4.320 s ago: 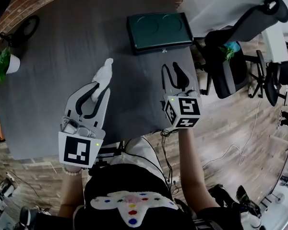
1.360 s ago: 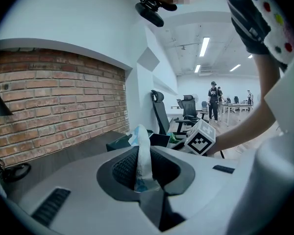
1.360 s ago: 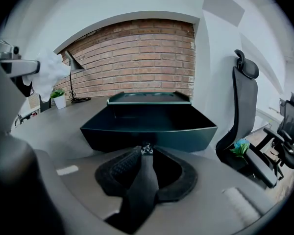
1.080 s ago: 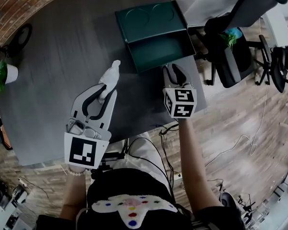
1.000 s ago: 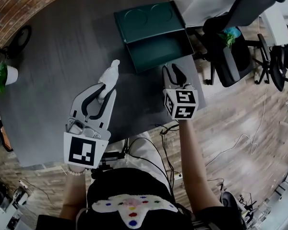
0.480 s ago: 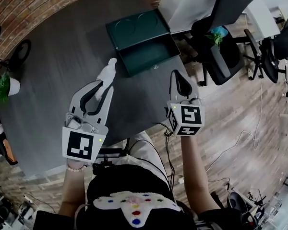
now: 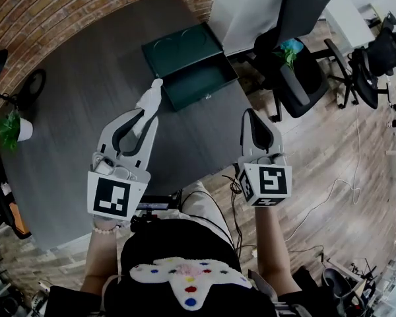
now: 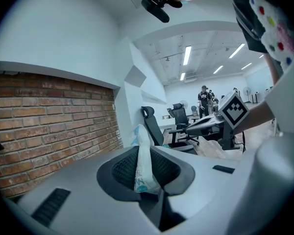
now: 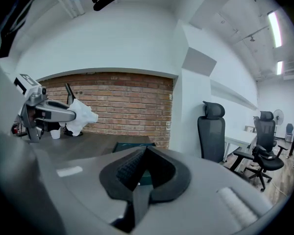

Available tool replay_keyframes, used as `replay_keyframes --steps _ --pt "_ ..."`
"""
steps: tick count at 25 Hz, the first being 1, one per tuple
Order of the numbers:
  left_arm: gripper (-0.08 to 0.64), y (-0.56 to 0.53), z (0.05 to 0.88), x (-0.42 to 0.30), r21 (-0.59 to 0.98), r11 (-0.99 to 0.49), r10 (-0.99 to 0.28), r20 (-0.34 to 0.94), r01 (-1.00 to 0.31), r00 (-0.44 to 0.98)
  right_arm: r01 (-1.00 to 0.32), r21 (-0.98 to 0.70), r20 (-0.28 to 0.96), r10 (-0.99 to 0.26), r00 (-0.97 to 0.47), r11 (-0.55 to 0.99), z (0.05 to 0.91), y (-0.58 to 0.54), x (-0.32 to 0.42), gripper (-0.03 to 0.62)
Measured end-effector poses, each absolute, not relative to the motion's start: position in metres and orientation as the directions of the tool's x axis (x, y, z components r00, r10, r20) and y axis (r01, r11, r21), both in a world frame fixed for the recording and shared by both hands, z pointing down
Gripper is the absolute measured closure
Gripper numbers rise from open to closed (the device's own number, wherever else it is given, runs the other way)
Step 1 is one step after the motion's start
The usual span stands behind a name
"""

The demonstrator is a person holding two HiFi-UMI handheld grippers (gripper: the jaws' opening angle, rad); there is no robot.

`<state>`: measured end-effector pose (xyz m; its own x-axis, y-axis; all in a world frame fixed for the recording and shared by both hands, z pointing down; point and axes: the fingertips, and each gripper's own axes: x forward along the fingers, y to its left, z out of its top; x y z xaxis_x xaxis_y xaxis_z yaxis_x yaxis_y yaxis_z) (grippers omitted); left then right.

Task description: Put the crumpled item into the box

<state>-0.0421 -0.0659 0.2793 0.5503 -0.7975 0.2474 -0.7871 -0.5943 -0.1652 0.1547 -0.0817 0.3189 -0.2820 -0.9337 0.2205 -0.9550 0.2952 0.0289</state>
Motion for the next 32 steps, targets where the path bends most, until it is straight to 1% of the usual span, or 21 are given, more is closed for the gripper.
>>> replay_keyframes --steps 5,17,27,32 --pt "0.497 -0.066 0.273 -0.037 -0.173 -0.602 -0.794 0.232 -0.780 0.561 -0.961 0.026 0.190 -0.945 -0.265 0.275 0.303 -0.072 0.158 0.583" --pt "0.497 -0.080 0.278 -0.020 -0.201 -0.640 -0.766 0.246 -0.741 0.594 -0.970 -0.014 0.200 -0.950 -0.242 0.244 0.306 -0.062 0.163 0.583" --pt "0.497 -0.118 0.316 0.018 -0.212 -0.712 -0.699 0.314 -0.670 0.643 -0.978 -0.052 0.220 -0.953 -0.210 0.203 0.318 -0.055 0.185 0.583" --pt "0.497 -0.145 0.351 0.033 -0.179 -0.734 -0.665 0.385 -0.655 0.640 -0.981 -0.070 0.230 -0.954 -0.193 0.182 0.324 -0.054 0.200 0.583"
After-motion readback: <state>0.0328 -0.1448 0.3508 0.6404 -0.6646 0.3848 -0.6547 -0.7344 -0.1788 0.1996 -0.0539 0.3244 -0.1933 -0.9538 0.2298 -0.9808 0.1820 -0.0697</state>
